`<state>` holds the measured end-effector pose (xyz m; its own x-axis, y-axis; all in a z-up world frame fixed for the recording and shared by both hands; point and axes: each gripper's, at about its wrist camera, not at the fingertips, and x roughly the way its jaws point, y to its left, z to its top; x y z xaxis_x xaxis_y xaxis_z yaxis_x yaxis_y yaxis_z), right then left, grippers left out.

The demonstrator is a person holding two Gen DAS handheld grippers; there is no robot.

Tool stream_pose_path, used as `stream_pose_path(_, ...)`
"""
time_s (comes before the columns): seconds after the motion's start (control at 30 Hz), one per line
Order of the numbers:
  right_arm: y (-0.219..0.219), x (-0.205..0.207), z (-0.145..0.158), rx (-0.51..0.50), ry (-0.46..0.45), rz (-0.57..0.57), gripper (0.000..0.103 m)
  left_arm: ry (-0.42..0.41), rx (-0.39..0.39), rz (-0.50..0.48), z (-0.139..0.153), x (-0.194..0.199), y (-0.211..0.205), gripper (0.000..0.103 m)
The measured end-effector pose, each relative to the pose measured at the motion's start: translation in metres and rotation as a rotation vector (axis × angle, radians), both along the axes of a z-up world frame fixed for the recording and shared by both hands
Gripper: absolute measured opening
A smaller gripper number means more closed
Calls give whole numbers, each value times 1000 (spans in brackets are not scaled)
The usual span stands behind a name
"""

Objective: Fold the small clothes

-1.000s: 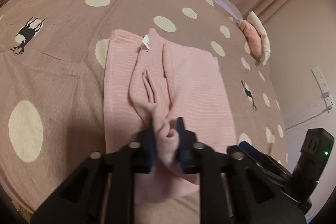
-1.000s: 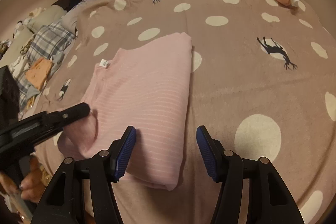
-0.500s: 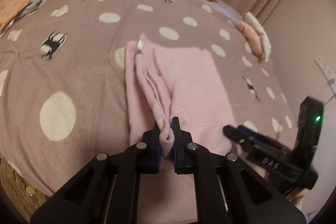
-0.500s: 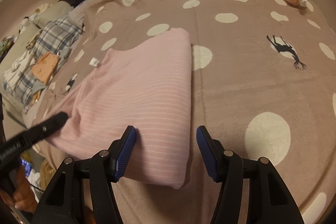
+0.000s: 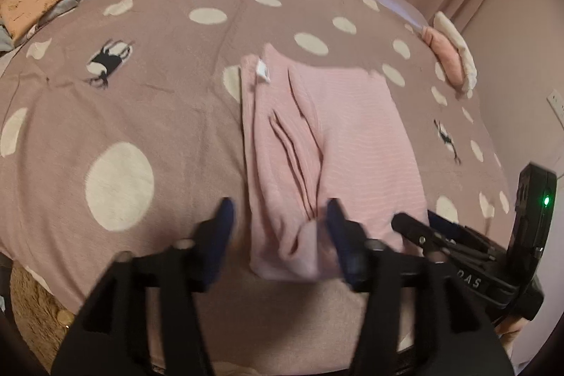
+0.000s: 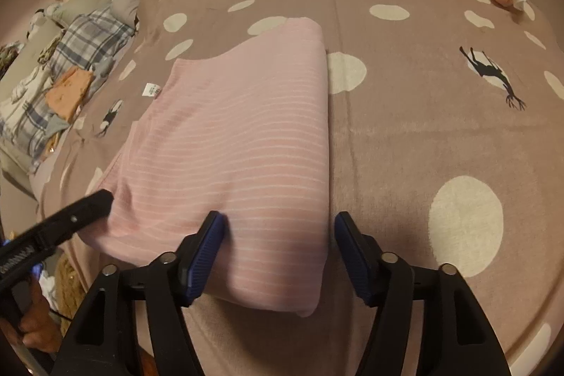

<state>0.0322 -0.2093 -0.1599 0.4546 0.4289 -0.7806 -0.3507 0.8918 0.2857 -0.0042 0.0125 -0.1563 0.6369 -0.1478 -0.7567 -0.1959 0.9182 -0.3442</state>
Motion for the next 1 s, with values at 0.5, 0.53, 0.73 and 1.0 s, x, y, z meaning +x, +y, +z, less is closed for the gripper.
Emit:
stream_pose_path(0.5, 7, 35, -9, 131, 69, 42, 80, 93, -162, -78, -36, 53, 13, 82)
stream_pose_path(0.53, 10, 37, -11, 135, 69, 51, 80, 100, -178, -81, -39, 56, 13, 82)
stream_pose_path(0.73, 14, 44, -15, 161, 56, 53, 66, 84, -242, -109, -43, 65, 10, 54)
stream_pose_path(1.0, 9, 40, 1, 185, 16, 55, 28, 33, -168, -91, -22, 61, -8, 34)
